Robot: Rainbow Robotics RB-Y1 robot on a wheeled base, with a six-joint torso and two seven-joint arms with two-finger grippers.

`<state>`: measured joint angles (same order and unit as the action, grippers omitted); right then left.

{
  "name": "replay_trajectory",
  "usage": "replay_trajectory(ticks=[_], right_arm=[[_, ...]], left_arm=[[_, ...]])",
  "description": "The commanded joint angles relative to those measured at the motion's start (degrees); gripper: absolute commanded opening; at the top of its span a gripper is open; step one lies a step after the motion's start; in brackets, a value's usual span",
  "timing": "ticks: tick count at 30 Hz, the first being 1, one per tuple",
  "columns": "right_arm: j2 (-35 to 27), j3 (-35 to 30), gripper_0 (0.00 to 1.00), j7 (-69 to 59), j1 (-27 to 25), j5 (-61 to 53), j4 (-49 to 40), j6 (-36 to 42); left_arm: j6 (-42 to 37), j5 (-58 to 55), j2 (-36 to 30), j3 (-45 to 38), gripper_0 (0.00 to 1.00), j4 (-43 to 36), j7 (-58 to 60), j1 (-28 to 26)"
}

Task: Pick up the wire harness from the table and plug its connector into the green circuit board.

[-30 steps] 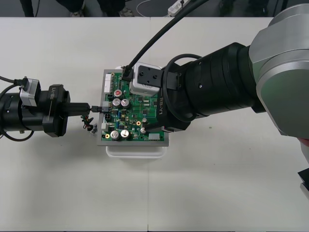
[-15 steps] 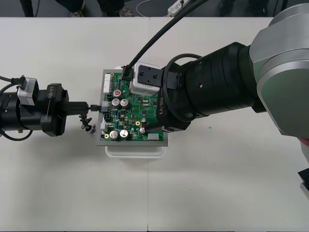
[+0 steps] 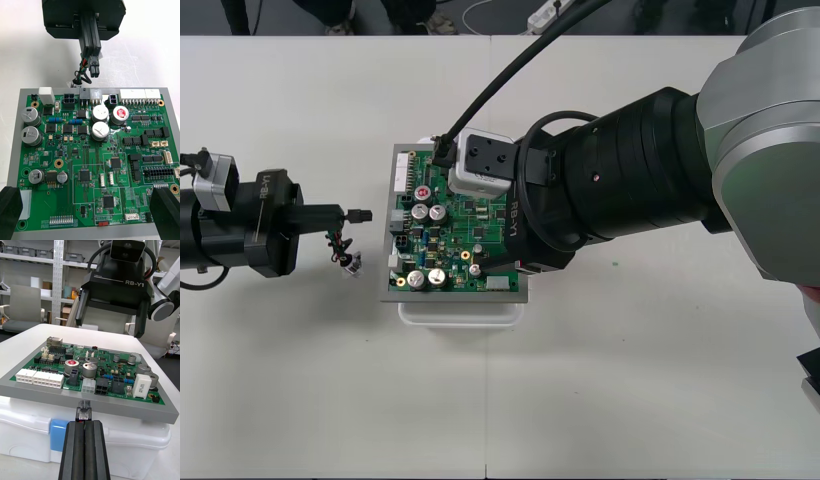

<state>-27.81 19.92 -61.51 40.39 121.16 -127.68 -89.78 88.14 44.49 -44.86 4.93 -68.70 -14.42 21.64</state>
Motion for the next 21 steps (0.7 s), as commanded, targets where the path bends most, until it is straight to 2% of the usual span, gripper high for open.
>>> replay_trajectory(ticks=[1,21], right_arm=[[0.92,-1.64,0.99,1.57,1.71,-0.75,-0.37,-0.22],[0.92,-1.73,0.99,1.48,1.71,-0.66,-0.37,-0.22]], left_arm=[[1.86,-1.86,-3.39,0.43,0.0,-0.21,-0.96,-0.37],[1.86,-1.51,-2.95,0.52,0.0,-1.53,-1.49,-0.19]])
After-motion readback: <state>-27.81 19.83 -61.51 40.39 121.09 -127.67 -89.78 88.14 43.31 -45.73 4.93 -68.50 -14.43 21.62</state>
